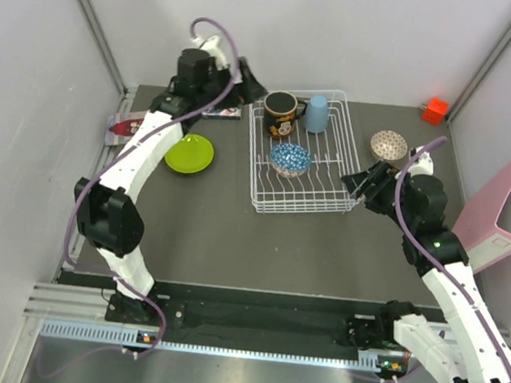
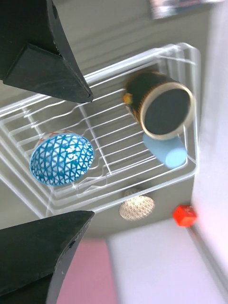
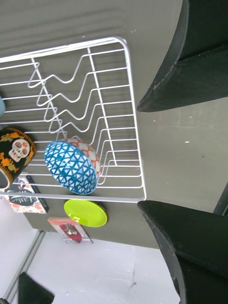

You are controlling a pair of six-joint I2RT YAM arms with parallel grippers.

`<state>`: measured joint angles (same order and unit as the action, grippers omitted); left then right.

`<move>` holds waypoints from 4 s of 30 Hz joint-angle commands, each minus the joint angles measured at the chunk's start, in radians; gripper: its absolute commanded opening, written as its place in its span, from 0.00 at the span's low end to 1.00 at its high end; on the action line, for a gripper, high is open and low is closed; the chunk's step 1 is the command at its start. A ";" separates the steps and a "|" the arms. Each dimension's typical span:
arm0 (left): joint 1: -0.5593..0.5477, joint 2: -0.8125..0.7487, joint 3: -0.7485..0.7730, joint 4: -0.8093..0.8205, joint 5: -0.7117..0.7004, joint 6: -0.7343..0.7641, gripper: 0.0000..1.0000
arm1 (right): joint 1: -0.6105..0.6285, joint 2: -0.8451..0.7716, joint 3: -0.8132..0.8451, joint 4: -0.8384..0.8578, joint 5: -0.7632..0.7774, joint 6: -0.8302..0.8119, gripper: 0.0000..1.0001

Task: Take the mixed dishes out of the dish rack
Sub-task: Pick up the bowl from the dish rack.

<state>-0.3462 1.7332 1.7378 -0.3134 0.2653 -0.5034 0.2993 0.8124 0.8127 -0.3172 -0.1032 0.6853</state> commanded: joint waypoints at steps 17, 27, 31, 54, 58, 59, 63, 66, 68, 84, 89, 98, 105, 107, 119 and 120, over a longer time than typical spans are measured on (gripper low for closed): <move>-0.010 -0.129 -0.151 -0.243 -0.590 -0.372 0.99 | 0.011 -0.030 -0.043 0.062 0.025 0.013 0.75; 0.096 -0.046 -0.184 -0.146 -0.028 -0.364 0.97 | 0.011 -0.033 -0.049 0.063 0.043 0.008 0.75; 0.038 -0.023 -0.136 -0.190 -0.131 -0.316 0.98 | 0.012 -0.022 -0.053 0.069 0.040 0.010 0.75; -0.158 0.266 0.092 -0.405 -0.276 -0.353 0.53 | 0.011 -0.010 -0.087 0.086 0.033 -0.007 0.75; -0.163 0.282 0.095 -0.394 -0.270 -0.357 0.46 | 0.011 -0.007 -0.093 0.090 0.030 -0.006 0.75; -0.163 0.287 0.098 -0.395 -0.270 -0.357 0.42 | 0.012 -0.004 -0.095 0.089 0.030 -0.007 0.75; -0.171 0.302 0.101 -0.389 -0.261 -0.354 0.39 | 0.011 -0.004 -0.101 0.090 0.028 -0.009 0.75; -0.172 0.313 0.101 -0.385 -0.230 -0.353 0.38 | 0.011 -0.001 -0.103 0.092 0.028 -0.009 0.75; -0.174 0.322 0.100 -0.380 -0.219 -0.353 0.38 | 0.011 0.002 -0.101 0.092 0.026 -0.009 0.75; -0.186 0.258 0.081 -0.351 -0.202 -0.325 0.00 | 0.011 0.005 -0.083 0.081 0.037 -0.018 0.75; -0.229 0.177 0.158 -0.368 -0.311 -0.252 0.00 | 0.012 0.021 0.023 0.009 0.086 -0.068 0.80; -0.370 0.080 0.125 -0.294 -0.535 -0.044 0.00 | 0.011 0.177 0.272 -0.151 0.050 -0.122 0.85; -0.422 0.057 0.072 -0.279 -0.560 -0.040 0.00 | 0.021 0.295 0.355 -0.164 0.010 -0.130 0.85; -0.433 0.057 0.066 -0.274 -0.554 -0.043 0.00 | 0.031 0.324 0.371 -0.164 0.010 -0.135 0.85; -0.471 0.075 0.085 -0.279 -0.526 -0.053 0.00 | 0.113 0.458 0.382 -0.151 0.008 -0.179 0.81; -0.471 0.077 0.086 -0.280 -0.525 -0.052 0.00 | 0.119 0.465 0.385 -0.149 0.020 -0.181 0.80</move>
<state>-0.8066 1.8393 1.7939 -0.6659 -0.2687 -0.5495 0.3813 1.2381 1.1389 -0.4961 -0.0879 0.5381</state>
